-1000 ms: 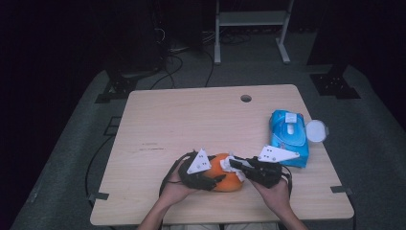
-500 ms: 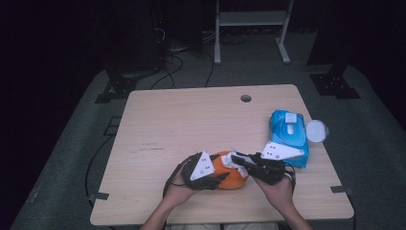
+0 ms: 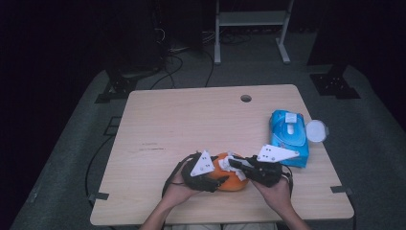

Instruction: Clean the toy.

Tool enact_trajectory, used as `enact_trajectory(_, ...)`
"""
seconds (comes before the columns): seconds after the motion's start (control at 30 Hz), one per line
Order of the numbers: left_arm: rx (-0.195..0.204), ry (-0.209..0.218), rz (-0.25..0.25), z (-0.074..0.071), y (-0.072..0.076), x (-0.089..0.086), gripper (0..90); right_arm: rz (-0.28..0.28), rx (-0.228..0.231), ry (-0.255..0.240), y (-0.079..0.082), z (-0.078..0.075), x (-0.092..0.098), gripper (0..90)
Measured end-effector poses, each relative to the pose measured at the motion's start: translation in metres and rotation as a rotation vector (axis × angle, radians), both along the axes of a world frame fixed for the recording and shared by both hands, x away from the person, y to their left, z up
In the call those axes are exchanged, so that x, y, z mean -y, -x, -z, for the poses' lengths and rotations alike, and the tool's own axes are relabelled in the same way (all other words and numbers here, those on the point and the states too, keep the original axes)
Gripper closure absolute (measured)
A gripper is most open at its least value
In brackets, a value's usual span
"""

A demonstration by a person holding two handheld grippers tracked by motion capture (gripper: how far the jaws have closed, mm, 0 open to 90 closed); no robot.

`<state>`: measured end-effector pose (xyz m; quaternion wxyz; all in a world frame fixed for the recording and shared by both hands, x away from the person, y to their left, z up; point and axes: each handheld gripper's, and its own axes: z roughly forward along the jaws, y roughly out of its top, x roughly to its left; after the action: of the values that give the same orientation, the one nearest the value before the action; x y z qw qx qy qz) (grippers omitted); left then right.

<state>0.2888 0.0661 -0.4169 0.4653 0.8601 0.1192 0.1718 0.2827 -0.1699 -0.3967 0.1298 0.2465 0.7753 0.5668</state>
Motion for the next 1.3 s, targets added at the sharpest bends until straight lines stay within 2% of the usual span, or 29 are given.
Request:
enact_trajectory(0.03,-0.002,-0.002,0.004,0.0,0.0,0.0,29.8,0.001,-0.001,0.002,-0.001,0.0,0.002,82.8)
enact_trajectory(0.07,-0.026,0.013,0.002,0.0,-0.003,-0.002,26.3,0.006,-0.001,0.007,-0.002,0.002,0.005,82.8)
enact_trajectory(0.1,-0.049,0.022,-0.003,0.001,-0.005,-0.003,18.9,0.008,-0.018,0.001,-0.003,0.006,0.009,82.8)
enact_trajectory(0.13,-0.095,0.032,-0.012,0.002,-0.01,-0.004,13.8,0.008,-0.028,-0.004,-0.004,0.01,0.012,82.9)
enact_trajectory(0.2,-0.19,0.032,-0.065,0.006,-0.019,-0.006,1.3,0.022,-0.049,-0.008,-0.005,0.017,0.018,82.9)
enact_trajectory(0.23,-0.238,0.05,-0.065,0.008,-0.023,-0.008,1.2,0.028,-0.052,-0.011,-0.006,0.017,0.019,82.9)
enact_trajectory(0.27,-0.261,0.064,-0.05,0.009,-0.024,-0.01,5.2,0.028,-0.051,-0.01,-0.006,0.015,0.02,82.9)
enact_trajectory(0.3,-0.229,0.061,-0.047,0.009,-0.022,-0.011,11.2,0.029,-0.042,-0.004,-0.006,0.012,0.018,82.9)
enact_trajectory(0.4,-0.079,0.035,-0.026,0.004,-0.009,-0.006,29.8,0.006,-0.031,-0.025,-0.001,0.005,0.01,82.8)
enact_trajectory(0.5,0.019,0.009,-0.006,0.0,0.003,0.004,34.2,-0.038,-0.008,-0.036,0.002,-0.004,0.0,82.8)
enact_trajectory(0.53,0.033,-0.01,0.0,-0.001,0.005,0.005,34.3,-0.038,0.005,-0.021,0.002,-0.006,-0.001,82.8)
enact_trajectory(0.6,0.027,-0.01,0.005,-0.001,0.004,0.004,34.0,-0.023,0.011,-0.007,0.0,-0.006,0.004,82.9)
enact_trajectory(0.67,-0.003,-0.001,0.016,0.0,0.002,0.001,31.6,0.018,0.0,0.001,-0.003,-0.004,0.015,82.9)
enact_trajectory(0.77,-0.065,0.022,0.015,0.001,-0.002,0.003,18.9,0.031,-0.038,-0.027,-0.002,0.003,0.022,82.9)
enact_trajectory(0.8,-0.065,0.016,0.008,0.001,-0.002,0.004,18.8,0.021,-0.037,-0.025,-0.001,0.003,0.018,82.9)
enact_trajectory(0.9,-0.001,-0.004,0.009,0.002,0.003,0.005,28.1,-0.04,-0.022,-0.012,0.005,0.0,0.0,82.9)
enact_trajectory(0.97,0.025,-0.017,0.014,0.001,0.005,0.004,32.6,-0.059,0.01,0.023,0.008,-0.004,-0.01,82.9)
enact_trajectory(1.03,0.017,-0.009,0.014,0.002,0.005,0.001,33.7,-0.033,0.007,0.015,0.005,-0.005,-0.005,82.9)
enact_trajectory(1.13,-0.005,-0.001,0.026,0.003,0.003,-0.001,32.5,0.045,-0.029,-0.005,-0.004,0.0,0.015,82.9)
enact_trajectory(1.2,-0.043,0.009,0.036,0.001,0.0,0.001,24.5,0.055,-0.065,-0.04,-0.006,0.006,0.022,83.0)
enact_trajectory(1.27,-0.084,0.018,0.024,0.001,-0.003,0.002,10.6,0.036,-0.056,-0.035,-0.003,0.006,0.016,82.9)
enact_trajectory(1.3,-0.098,0.026,0.018,0.001,-0.005,0.002,8.5,0.018,-0.057,-0.033,-0.002,0.006,0.013,82.9)
